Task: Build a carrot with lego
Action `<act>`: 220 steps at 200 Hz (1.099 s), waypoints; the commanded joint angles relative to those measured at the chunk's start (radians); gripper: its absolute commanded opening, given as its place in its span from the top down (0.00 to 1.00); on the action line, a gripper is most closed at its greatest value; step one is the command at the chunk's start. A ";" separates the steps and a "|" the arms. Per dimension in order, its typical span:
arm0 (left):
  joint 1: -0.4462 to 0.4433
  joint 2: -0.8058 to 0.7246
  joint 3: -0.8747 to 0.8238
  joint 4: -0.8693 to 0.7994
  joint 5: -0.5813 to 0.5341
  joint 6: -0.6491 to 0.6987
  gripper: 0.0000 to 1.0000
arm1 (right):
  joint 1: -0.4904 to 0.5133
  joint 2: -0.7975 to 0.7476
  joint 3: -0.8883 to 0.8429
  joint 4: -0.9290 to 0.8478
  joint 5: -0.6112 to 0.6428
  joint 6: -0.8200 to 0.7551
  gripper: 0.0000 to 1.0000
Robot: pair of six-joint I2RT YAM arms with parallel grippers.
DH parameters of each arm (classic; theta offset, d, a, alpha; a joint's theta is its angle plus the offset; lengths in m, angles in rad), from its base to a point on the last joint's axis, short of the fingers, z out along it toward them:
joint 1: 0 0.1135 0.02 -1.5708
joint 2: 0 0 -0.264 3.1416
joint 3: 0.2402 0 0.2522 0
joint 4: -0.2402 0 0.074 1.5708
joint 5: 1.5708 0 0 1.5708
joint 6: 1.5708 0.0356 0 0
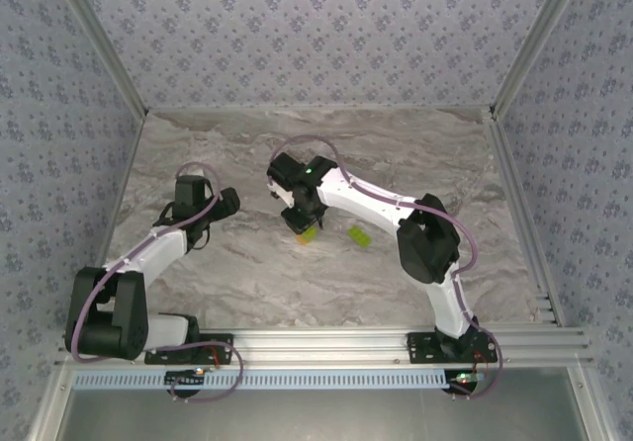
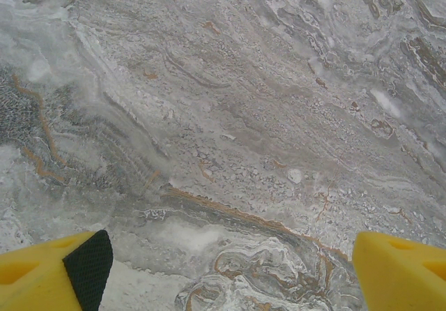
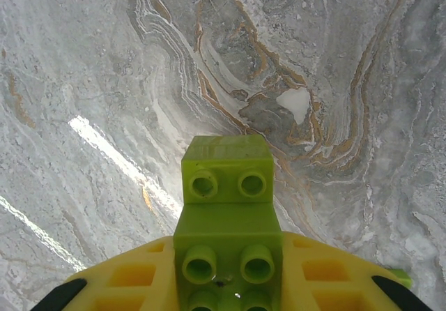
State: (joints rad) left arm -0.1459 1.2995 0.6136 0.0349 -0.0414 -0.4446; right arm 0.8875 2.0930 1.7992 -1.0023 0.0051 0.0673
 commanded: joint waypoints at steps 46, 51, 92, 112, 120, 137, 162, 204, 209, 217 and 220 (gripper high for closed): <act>0.003 -0.005 0.007 0.020 0.001 0.018 0.09 | -0.036 0.118 0.188 -0.285 -0.064 -0.033 0.71; 0.002 -0.004 0.007 0.020 0.000 0.018 0.09 | -0.038 0.116 0.210 -0.294 -0.060 -0.034 0.71; 0.003 -0.005 0.006 0.020 0.000 0.017 0.09 | -0.053 0.106 0.270 -0.308 -0.051 -0.026 0.71; 0.003 -0.007 0.006 0.020 -0.001 0.017 0.09 | -0.056 0.095 0.242 -0.280 -0.048 -0.011 0.71; 0.004 -0.007 0.006 0.020 0.000 0.018 0.09 | -0.055 0.087 0.228 -0.265 -0.049 -0.001 0.71; 0.004 -0.008 0.005 0.020 0.000 0.018 0.09 | -0.057 0.066 0.197 -0.229 -0.047 0.015 0.71; 0.003 -0.006 0.006 0.020 0.001 0.017 0.09 | -0.061 0.043 0.160 -0.187 -0.025 0.033 0.71; 0.002 -0.006 0.005 0.020 0.000 0.018 0.09 | -0.064 0.012 0.091 -0.120 -0.014 0.058 0.71; 0.003 -0.006 0.006 0.020 0.001 0.018 0.09 | -0.063 0.009 0.084 -0.115 -0.013 0.060 0.70; 0.004 -0.005 0.006 0.020 0.002 0.018 0.09 | -0.061 0.007 0.073 -0.111 -0.009 0.061 0.70; 0.003 -0.004 0.005 0.020 0.002 0.019 0.09 | -0.061 0.006 0.069 -0.110 -0.009 0.061 0.70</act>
State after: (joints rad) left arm -0.1459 1.2995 0.6136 0.0349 -0.0414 -0.4442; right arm 0.8310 2.1178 1.9106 -1.1416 -0.0319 0.0994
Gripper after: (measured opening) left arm 0.907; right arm 0.313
